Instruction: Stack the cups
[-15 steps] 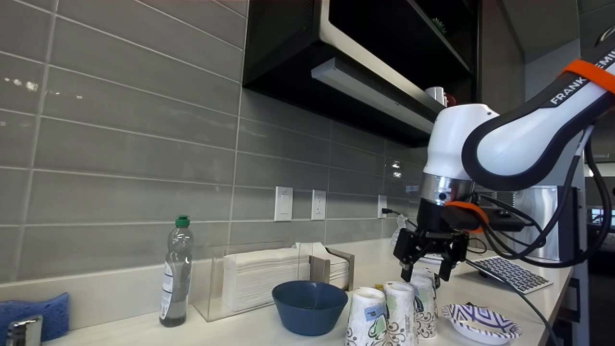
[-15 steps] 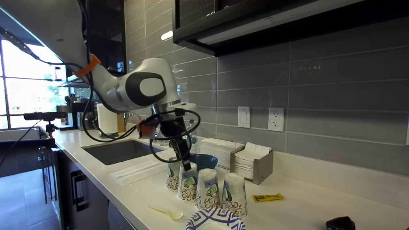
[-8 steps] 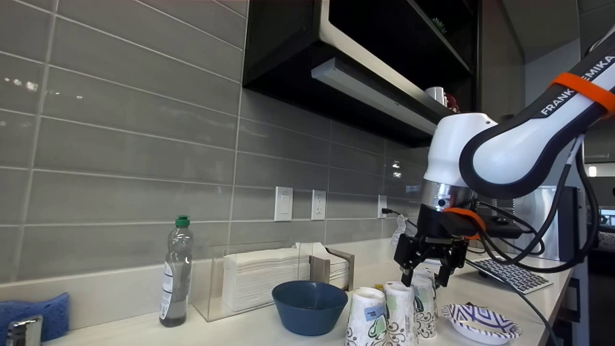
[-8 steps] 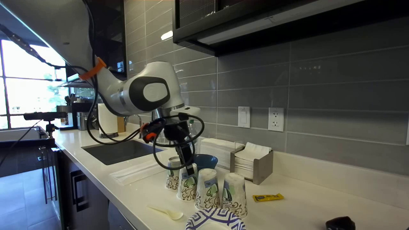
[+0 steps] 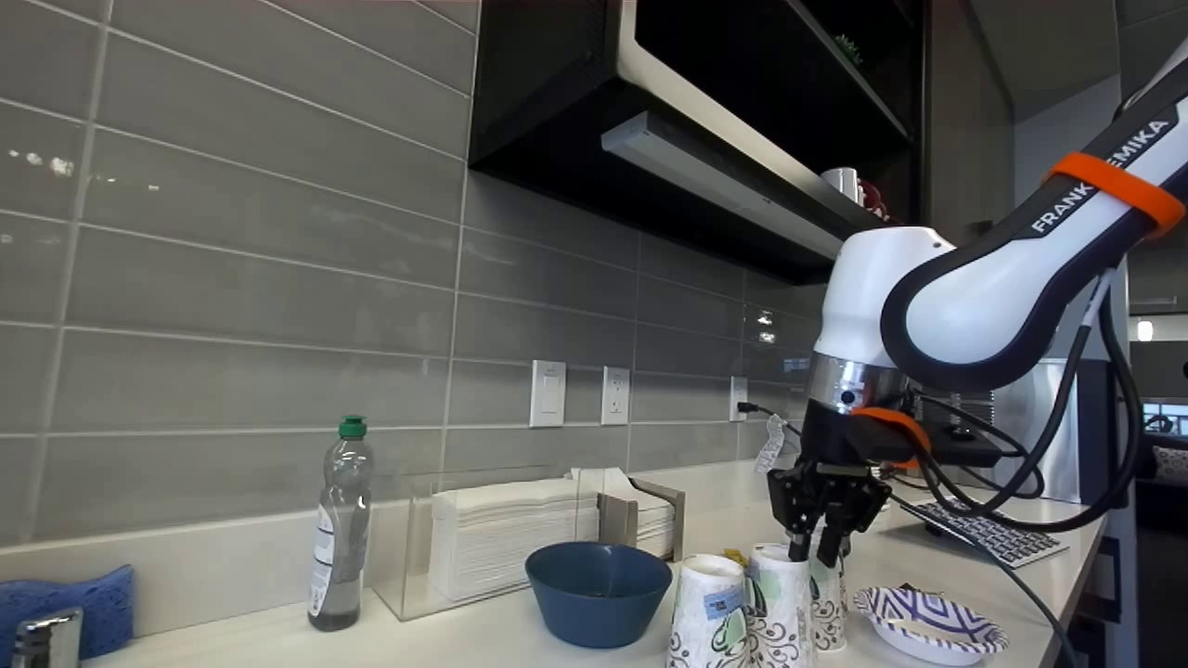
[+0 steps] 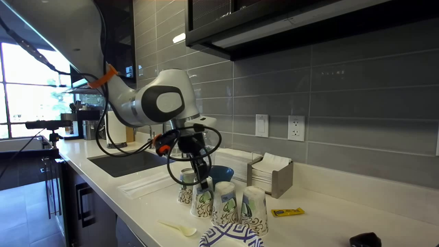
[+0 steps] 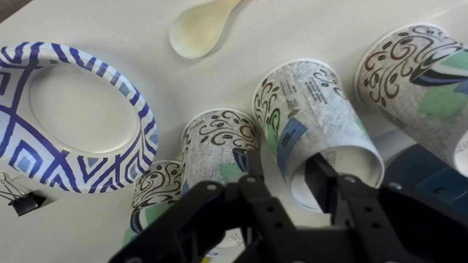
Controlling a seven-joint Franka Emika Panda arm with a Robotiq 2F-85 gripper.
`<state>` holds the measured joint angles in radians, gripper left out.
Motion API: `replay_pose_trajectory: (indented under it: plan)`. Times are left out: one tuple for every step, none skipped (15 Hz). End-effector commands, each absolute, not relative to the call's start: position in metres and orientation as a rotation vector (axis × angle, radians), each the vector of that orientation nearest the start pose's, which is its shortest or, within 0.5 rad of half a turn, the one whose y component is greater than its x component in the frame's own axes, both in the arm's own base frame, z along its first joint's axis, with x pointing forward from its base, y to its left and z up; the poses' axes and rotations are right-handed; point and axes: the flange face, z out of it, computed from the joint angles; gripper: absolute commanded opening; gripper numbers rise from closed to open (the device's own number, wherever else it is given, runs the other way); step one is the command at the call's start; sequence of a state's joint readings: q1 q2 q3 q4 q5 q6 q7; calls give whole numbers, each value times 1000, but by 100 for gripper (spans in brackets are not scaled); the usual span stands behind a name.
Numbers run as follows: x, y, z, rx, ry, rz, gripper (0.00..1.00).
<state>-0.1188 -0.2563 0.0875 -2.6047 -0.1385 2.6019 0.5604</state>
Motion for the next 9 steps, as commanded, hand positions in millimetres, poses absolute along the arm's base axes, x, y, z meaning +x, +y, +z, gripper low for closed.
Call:
replay_pose_trajectory:
  plan:
    - [445, -9, 369, -3051, 750, -434, 7]
    - [445, -8, 370, -3050, 748, -435, 2]
    - [444, -8, 370, -3046, 744, -437, 0]
    - [443, -7, 370, -3043, 742, -438, 0]
    - [442, -7, 371, -3039, 741, -439, 0]
    - [442, -6, 373, -3039, 740, -445, 0]
    - [441, -4, 376, -3042, 735, -450, 1]
    - [439, -2, 381, -3049, 732, -455, 0]
    - [436, 1, 388, -3058, 729, -467, 1]
